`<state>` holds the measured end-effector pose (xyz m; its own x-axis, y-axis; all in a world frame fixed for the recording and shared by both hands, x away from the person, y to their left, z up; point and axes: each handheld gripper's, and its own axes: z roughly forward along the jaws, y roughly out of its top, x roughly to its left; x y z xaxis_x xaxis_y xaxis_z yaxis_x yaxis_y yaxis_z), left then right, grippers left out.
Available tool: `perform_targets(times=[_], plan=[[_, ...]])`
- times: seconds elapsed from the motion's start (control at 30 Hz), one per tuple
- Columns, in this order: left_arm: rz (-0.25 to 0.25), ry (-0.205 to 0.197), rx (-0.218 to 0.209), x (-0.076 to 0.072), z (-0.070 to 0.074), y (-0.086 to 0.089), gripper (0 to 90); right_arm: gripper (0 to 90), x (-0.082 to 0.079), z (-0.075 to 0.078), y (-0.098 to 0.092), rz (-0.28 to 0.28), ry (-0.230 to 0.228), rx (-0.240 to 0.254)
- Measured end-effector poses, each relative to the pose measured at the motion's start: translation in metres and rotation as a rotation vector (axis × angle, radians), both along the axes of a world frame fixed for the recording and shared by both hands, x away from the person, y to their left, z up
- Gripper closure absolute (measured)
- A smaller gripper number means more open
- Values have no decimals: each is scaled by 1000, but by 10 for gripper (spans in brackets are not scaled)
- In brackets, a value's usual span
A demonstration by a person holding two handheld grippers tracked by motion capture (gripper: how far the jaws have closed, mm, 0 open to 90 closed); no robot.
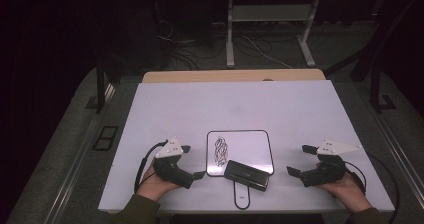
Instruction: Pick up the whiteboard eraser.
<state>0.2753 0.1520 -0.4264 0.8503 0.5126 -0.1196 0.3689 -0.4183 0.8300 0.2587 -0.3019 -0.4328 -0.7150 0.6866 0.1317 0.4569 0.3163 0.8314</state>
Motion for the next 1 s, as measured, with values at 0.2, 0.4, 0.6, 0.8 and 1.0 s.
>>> perform_targets(times=[0.2, 0.4, 0.6, 0.8, 1.0], plan=[[1, -5, -6, -2, 0, -1, 0, 0, 3, 5, 4, 13, -5, 15], [-17, 0, -7, -1, -1, -2, 0, 0, 5, 5, 7, 25, 8, 26], [-18, -10, -8, 0, -2, -3, 0, 1, 9, 8, 11, 37, 9, 27], [-33, -19, -14, -1, -4, -3, 0, 1, 13, 13, 22, 52, 12, -2], [-35, -21, -7, -1, -4, -3, 0, 1, 16, 16, 31, 79, 6, -9]])
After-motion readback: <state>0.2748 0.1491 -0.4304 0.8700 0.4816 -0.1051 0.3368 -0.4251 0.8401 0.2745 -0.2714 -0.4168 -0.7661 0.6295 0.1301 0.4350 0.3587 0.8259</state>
